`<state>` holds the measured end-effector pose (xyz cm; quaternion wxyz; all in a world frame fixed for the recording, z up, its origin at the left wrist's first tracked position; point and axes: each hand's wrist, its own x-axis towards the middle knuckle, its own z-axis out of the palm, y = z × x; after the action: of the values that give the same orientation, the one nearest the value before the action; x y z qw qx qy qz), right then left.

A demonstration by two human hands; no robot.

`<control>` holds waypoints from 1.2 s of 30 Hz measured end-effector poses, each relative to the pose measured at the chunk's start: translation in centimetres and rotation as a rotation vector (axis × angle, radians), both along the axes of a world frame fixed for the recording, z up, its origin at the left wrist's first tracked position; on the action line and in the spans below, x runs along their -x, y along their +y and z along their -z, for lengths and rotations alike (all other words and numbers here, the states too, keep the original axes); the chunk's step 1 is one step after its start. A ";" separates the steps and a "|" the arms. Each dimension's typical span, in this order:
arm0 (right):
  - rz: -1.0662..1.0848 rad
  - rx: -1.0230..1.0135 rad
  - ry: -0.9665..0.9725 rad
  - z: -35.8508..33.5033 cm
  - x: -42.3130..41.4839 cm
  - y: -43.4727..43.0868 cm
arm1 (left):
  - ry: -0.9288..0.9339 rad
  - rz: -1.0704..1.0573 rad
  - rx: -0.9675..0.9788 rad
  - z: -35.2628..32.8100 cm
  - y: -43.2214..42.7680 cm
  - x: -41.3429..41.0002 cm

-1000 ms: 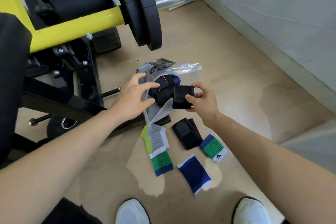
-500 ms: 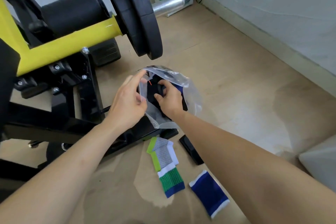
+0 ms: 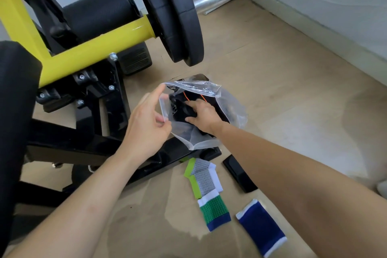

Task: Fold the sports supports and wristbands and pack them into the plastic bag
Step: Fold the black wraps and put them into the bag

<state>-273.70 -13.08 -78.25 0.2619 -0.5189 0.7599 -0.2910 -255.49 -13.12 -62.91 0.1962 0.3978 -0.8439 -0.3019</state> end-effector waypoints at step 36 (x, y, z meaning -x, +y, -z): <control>-0.225 -0.446 0.326 7.8 3.4 19.1 | -0.228 0.370 -0.086 7.0 9.9 -0.5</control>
<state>-277.05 6.07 -86.07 0.2745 -0.5696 0.7748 0.0013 -254.98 -3.18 -69.89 0.0235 0.2757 -0.9055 -0.3217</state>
